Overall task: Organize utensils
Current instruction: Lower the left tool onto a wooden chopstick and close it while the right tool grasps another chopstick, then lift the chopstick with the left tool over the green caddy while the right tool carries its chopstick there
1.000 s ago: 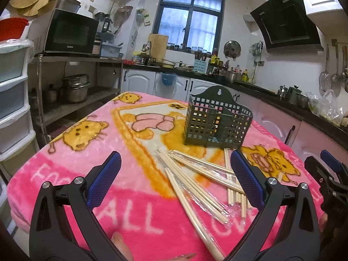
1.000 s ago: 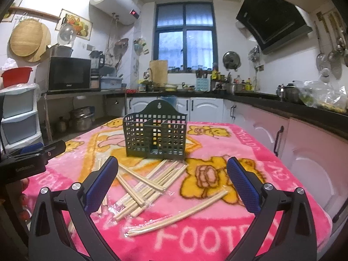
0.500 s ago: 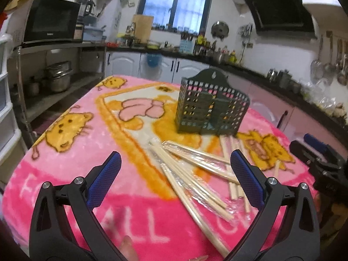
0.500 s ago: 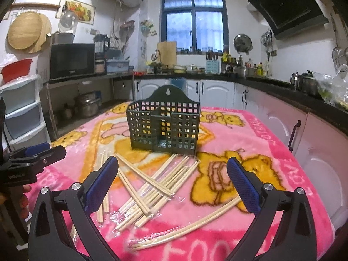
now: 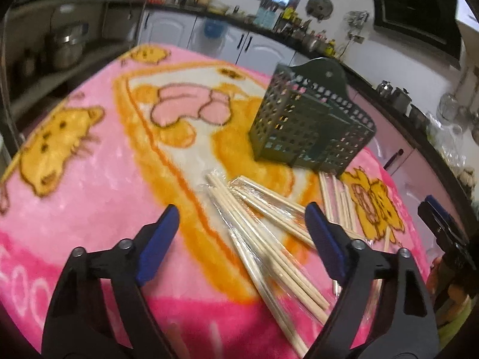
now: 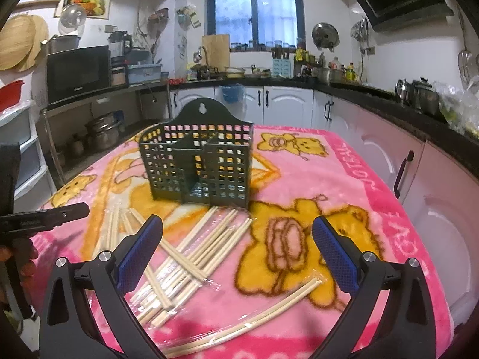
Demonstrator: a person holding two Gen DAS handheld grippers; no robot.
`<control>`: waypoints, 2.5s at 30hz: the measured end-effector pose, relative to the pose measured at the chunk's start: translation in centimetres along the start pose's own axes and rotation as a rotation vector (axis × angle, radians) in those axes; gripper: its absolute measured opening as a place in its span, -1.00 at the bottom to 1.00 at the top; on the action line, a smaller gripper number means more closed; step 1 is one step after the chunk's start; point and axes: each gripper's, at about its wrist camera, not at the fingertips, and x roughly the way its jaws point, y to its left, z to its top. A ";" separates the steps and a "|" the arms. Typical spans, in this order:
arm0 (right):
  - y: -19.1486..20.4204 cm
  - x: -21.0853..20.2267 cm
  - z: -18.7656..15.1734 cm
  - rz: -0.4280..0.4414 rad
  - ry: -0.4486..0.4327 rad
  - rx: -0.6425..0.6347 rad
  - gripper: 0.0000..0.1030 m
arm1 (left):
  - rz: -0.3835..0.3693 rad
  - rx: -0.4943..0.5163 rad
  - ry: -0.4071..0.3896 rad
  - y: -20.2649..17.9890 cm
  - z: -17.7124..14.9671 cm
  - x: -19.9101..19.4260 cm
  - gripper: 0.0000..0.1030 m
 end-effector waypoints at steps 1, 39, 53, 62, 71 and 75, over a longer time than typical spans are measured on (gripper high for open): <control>-0.2 0.2 0.1 0.000 0.008 0.008 0.88 | -0.001 -0.010 0.012 0.3 0.1 0.4 0.39; -3.8 15.6 1.1 0.135 0.442 0.224 -0.30 | -0.088 -0.151 0.135 3.5 1.7 6.5 -0.74; -5.9 12.1 2.6 0.146 0.299 0.267 -0.80 | -0.094 -0.070 0.032 0.9 2.8 3.3 -0.85; -6.0 7.2 5.0 0.135 0.144 0.224 -0.81 | -0.137 0.002 -0.054 -2.9 4.4 0.6 -0.90; -5.7 2.7 7.5 0.144 -0.004 0.173 -0.84 | -0.185 0.030 -0.102 -5.2 5.3 -0.8 -0.94; -4.9 1.5 8.1 0.170 -0.028 0.127 -0.85 | -0.202 0.055 -0.125 -6.6 6.1 -1.5 -0.94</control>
